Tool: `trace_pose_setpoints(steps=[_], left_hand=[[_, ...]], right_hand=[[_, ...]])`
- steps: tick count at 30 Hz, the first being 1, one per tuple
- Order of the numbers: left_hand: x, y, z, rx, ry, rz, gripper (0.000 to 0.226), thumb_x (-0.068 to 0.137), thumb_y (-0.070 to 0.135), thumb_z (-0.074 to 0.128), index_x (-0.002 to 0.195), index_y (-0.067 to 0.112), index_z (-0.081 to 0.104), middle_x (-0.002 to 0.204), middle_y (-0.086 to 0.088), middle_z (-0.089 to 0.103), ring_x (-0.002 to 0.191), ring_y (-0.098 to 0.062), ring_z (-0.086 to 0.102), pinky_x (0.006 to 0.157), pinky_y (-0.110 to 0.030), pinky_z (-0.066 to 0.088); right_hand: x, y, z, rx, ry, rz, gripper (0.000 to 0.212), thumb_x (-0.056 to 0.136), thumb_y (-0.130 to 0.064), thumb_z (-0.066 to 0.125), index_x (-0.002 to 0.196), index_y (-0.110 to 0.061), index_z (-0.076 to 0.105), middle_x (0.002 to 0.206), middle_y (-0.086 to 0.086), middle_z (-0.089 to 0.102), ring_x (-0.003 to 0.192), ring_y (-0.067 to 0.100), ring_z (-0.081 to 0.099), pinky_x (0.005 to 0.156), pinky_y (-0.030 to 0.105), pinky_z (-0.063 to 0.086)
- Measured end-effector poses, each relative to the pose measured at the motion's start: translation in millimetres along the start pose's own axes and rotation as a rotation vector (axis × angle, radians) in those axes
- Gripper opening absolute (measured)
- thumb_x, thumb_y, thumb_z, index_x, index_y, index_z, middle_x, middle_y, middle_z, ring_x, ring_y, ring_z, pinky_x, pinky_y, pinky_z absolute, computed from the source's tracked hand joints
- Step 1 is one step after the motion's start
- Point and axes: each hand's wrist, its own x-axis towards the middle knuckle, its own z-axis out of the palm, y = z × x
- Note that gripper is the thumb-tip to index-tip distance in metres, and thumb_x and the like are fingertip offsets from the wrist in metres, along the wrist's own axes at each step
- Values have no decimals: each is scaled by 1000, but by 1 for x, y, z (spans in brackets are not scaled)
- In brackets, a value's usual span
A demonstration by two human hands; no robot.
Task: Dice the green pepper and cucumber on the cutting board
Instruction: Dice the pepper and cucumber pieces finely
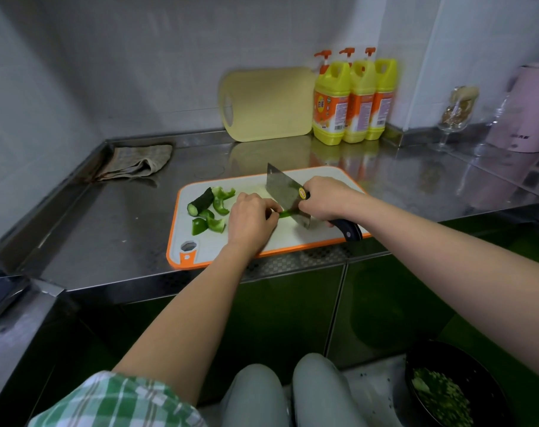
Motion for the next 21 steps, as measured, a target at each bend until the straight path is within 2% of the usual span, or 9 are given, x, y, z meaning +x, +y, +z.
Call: trace_pose_setpoints(steps=[4, 8, 12, 14, 17, 21], left_hand=[[0, 1, -1, 2, -4, -3, 21, 92, 25, 57, 103, 27, 75, 91, -4, 67, 96, -25, 47, 74, -34, 37], [-1, 0, 0, -1, 4, -3, 19, 92, 26, 58, 103, 27, 74, 91, -3, 67, 96, -24, 47, 74, -33, 38], [-1, 1, -1, -14, 20, -7, 23, 89, 26, 64, 110, 19, 68, 93, -1, 67, 99, -22, 50, 78, -33, 40], [-1, 0, -1, -12, 23, -7, 18, 88, 25, 64, 104, 18, 69, 94, -2, 67, 99, -22, 50, 77, -31, 39], [-1, 1, -1, 7, 17, -2, 13, 89, 25, 63, 96, 19, 73, 94, -3, 66, 98, -22, 48, 74, -28, 35], [-1, 0, -1, 5, 17, -3, 14, 89, 26, 63, 97, 21, 74, 93, -3, 66, 97, -22, 48, 73, -28, 34]], right_hand=[[2, -3, 5, -29, 7, 13, 10, 91, -13, 47, 88, -7, 54, 69, 12, 59, 54, 27, 60, 57, 31, 51], [6, 3, 17, 61, 110, -2, 22, 95, -19, 48, 73, -17, 44, 70, 6, 54, 49, 23, 58, 45, 26, 43], [1, 3, 9, 82, 83, -32, 24, 95, -21, 48, 72, -17, 42, 72, 7, 54, 51, 25, 57, 53, 31, 48], [-1, 2, 2, 58, 37, -34, 17, 93, -18, 47, 77, -12, 47, 74, 12, 58, 53, 27, 58, 58, 35, 51], [-2, 2, -1, 26, -19, -26, 12, 92, -17, 47, 89, -7, 53, 75, 14, 59, 52, 28, 59, 55, 33, 52], [1, 3, 8, 33, 35, -19, 11, 91, -16, 48, 82, -10, 50, 70, 10, 55, 50, 27, 58, 50, 29, 49]])
